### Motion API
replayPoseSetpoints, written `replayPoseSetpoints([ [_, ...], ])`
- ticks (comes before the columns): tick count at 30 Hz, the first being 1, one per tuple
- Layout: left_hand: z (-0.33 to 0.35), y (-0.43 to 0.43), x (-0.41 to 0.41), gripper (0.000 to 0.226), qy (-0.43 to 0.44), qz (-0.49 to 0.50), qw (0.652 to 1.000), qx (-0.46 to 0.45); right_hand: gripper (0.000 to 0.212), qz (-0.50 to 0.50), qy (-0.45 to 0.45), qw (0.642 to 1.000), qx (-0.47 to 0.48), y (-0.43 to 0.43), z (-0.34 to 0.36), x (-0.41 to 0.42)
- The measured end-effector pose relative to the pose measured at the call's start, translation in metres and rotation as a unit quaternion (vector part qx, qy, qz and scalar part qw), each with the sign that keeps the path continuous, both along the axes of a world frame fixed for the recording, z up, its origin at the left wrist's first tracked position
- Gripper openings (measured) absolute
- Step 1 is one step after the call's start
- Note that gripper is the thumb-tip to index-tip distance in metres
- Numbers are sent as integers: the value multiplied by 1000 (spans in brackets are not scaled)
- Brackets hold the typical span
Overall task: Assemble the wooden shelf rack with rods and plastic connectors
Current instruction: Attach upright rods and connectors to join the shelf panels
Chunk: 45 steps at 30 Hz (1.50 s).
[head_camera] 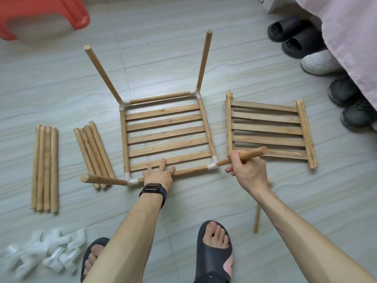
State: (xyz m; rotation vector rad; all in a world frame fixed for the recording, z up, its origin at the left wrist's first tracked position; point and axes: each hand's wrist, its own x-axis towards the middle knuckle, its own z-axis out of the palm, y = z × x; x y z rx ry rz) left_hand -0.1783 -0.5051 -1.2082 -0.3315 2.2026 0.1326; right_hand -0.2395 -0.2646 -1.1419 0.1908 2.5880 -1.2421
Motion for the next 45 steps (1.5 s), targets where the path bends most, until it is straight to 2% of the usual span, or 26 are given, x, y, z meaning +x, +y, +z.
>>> replayPoseSetpoints([
  [2,0,0,1,62,0,0,1000,0,35,53,-7,998,28,-8,-1,-1],
  [5,-1,-1,3,63,-2,1,1000,1,43,75,-16,995,61,-17,-6,2],
  [10,-2,-2,6,73,-6,-9,1000,-3,25,76,-3,995,64,-15,-13,12],
  [16,-2,-3,5,78,-16,-17,1000,-3,28,69,-5,995,78,-17,-19,10],
  [21,3,-7,1,83,-37,-21,999,2,53,44,-4,996,80,-22,-22,13],
  [23,11,-8,-5,77,-58,-18,998,8,57,39,-20,996,75,-23,-18,14],
  [25,25,-8,-15,58,-60,-21,998,24,60,31,-31,997,69,-25,-13,14],
  [28,58,-9,-31,39,-12,-19,998,50,65,20,-59,995,74,-28,-3,23],
  [31,114,-22,-53,39,64,-14,996,68,66,16,-104,991,81,-31,11,31],
  [36,215,-72,-57,39,185,7,981,52,54,15,-172,975,138,-43,41,33],
  [39,258,-115,-29,37,246,48,967,47,51,-97,-189,976,54,-63,68,34],
  [40,268,-131,-16,37,257,62,963,48,60,-132,-171,976,40,-72,80,35],
  [42,278,-164,14,37,264,100,958,51,82,-135,-111,980,94,-94,106,40],
  [43,279,-181,31,37,266,121,955,51,88,-112,-75,983,127,-106,120,44],
  [45,273,-210,68,36,264,163,949,50,87,-29,-7,987,155,-135,148,55],
])
